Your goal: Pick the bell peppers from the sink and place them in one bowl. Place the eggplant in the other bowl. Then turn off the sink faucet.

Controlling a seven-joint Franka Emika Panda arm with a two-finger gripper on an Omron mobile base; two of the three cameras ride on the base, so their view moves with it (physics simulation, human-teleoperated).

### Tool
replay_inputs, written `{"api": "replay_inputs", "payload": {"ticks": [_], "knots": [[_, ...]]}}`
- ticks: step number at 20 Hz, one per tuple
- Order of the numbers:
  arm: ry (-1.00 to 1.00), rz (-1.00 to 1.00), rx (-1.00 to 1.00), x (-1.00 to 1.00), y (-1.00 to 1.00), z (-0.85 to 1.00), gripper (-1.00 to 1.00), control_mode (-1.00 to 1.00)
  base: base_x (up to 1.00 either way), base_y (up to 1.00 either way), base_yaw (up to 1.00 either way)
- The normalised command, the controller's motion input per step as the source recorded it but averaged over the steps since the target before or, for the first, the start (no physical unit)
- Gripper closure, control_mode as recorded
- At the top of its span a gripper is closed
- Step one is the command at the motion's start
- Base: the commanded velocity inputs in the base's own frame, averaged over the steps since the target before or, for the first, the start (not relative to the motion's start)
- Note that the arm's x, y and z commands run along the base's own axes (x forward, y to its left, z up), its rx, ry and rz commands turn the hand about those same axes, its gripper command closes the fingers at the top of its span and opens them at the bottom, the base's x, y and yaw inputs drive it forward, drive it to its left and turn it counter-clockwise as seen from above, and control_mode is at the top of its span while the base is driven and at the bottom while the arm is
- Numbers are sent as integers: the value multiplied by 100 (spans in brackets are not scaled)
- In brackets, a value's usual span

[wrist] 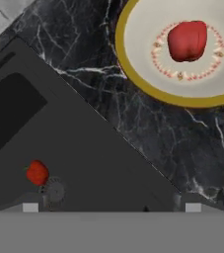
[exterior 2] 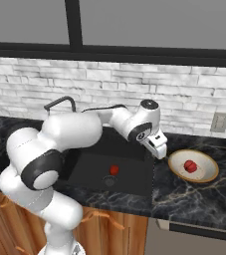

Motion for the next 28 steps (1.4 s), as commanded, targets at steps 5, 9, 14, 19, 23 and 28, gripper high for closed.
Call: {"api": "replay_inputs", "payload": {"ticks": [5, 9, 14, 19, 23, 28], "knots": [[2, 16, -11, -7, 89, 7, -100, -100, 0, 0, 0], [3, 22, -11, -5, 78, 0, -100, -100, 0, 0, 0], [6, 21, -8, -1, 79, -9, -100, -100, 0, 0, 0], [6, 21, -2, 9, 50, -29, -100, -100, 0, 0, 0], [4, 19, -2, 24, 25, -42, -100, -100, 0, 0, 0], [5, 12, 0, 45, 14, -40, -100, -100, 0, 0, 0]]}}
